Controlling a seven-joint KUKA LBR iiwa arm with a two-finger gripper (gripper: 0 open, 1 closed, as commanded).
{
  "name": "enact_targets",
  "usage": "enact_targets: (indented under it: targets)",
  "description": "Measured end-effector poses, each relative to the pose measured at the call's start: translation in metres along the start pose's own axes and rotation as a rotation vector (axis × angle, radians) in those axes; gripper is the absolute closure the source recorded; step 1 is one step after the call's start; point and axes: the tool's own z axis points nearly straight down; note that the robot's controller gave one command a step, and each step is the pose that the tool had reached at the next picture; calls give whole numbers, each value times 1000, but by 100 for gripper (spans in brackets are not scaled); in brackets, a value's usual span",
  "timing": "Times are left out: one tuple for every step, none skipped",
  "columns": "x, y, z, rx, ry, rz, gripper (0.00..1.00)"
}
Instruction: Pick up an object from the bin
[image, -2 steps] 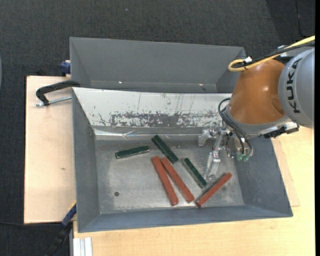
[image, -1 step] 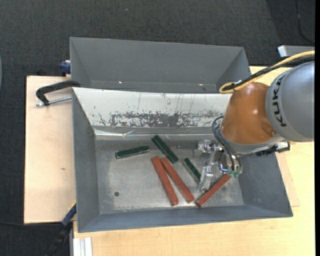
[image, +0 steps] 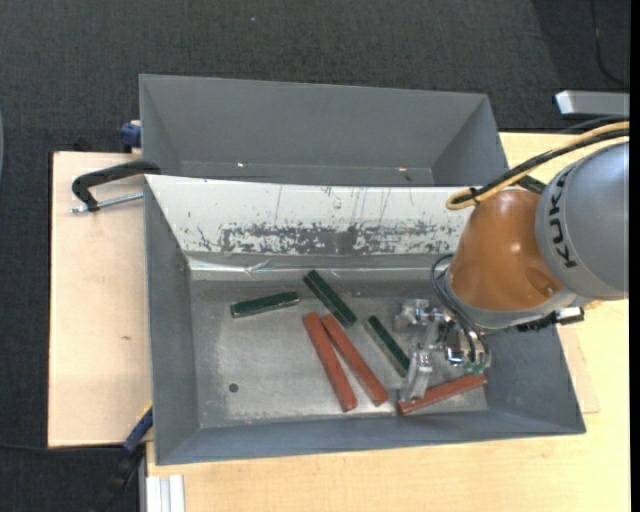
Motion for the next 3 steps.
enact_targets:
  targets:
    - [-13,-39,-2,0,-8,238,100]
    - [-13,-39,-2,0,-7,237,100]
    - [-26,-17,-171,-1,-12,240,100]
